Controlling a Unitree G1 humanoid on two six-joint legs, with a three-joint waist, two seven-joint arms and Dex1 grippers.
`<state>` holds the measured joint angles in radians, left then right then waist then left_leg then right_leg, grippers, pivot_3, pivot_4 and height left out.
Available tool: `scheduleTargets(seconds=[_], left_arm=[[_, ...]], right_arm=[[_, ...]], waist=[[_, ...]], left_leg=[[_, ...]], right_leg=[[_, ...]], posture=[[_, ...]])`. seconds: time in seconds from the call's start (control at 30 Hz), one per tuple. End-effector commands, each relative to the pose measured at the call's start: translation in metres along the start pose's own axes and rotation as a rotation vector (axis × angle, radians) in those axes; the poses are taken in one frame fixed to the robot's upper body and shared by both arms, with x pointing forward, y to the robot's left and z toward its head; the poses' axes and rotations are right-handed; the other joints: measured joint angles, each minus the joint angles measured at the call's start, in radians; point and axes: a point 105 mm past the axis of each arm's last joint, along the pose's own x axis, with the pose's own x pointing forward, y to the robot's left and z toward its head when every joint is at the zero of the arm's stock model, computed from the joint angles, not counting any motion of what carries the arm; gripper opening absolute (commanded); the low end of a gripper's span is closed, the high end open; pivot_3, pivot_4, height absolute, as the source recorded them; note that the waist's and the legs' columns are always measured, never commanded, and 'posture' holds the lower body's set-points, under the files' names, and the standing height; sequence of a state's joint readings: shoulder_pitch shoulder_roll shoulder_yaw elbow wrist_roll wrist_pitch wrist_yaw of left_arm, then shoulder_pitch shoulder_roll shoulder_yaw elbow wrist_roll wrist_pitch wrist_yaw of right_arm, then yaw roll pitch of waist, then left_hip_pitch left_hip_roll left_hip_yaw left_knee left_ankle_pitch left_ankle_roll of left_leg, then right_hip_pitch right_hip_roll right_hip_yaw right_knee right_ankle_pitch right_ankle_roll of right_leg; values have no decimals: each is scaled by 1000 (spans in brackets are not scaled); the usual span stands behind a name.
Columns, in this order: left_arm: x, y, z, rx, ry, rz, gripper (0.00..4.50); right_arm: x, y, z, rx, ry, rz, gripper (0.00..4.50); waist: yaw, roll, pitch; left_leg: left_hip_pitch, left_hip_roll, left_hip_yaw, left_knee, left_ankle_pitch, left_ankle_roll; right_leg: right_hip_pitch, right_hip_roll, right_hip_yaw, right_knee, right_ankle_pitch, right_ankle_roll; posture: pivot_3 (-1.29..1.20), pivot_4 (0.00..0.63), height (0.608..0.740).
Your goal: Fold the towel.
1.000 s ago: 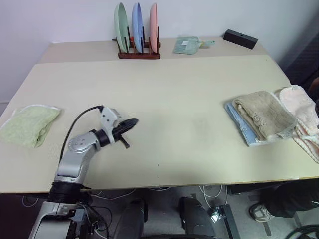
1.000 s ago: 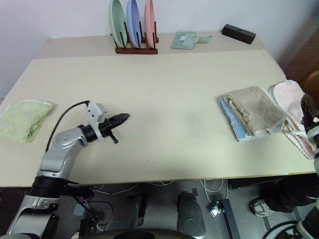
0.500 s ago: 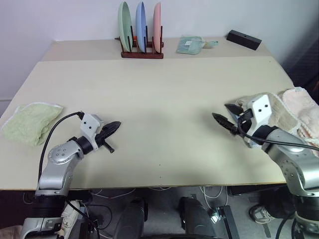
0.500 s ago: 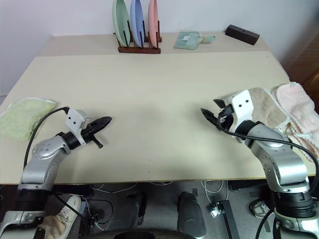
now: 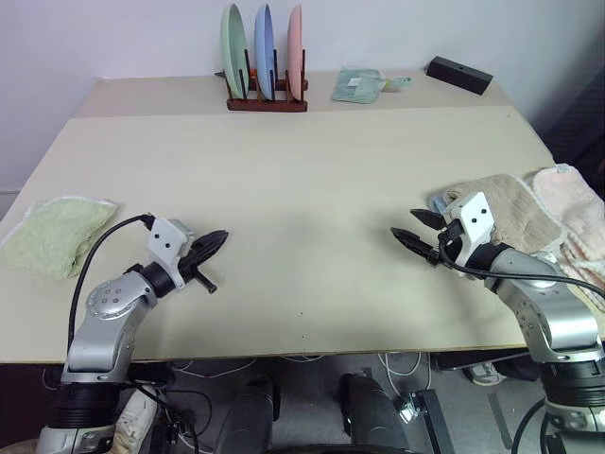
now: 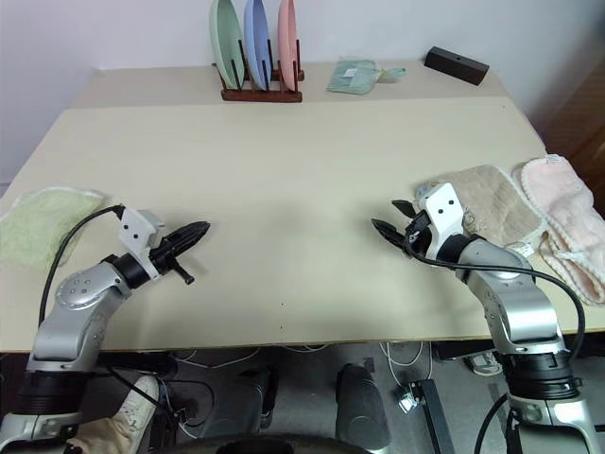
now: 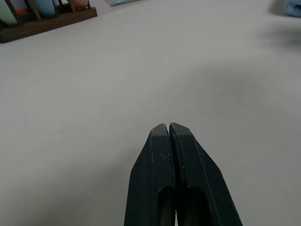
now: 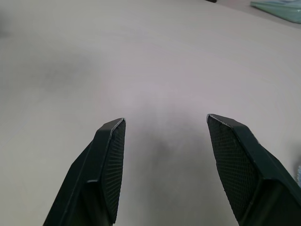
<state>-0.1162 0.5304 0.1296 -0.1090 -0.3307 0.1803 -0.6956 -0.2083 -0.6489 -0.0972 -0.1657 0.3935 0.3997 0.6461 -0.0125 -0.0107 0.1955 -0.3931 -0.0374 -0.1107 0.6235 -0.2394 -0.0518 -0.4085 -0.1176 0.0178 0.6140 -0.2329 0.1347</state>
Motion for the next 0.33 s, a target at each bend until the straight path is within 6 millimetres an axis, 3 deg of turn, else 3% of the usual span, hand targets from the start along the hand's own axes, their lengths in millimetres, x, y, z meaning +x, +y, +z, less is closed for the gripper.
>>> scheduleTargets(seconds=[0.03,0.17,0.33], left_arm=[[5,2,16,17,-47,-20,0],[7,7,12,27,-30,-9,0],[5,6,19,9,-40,-4,0]], right_arm=[[1,0,14,-31,-54,-11,2757],[4,4,6,-23,-42,-13,2757],[8,7,13,-1,-61,-3,2757]], waist=[[1,0,0],[-2,0,0],[-2,0,0]], left_leg=[[0,0,0,0,0,0],[0,0,0,0,0,0],[0,0,0,0,0,0]], right_leg=[[0,0,0,0,0,0],[0,0,0,0,0,0],[0,0,0,1,0,0]], posture=[[0,150,740],[0,150,740],[0,150,740]])
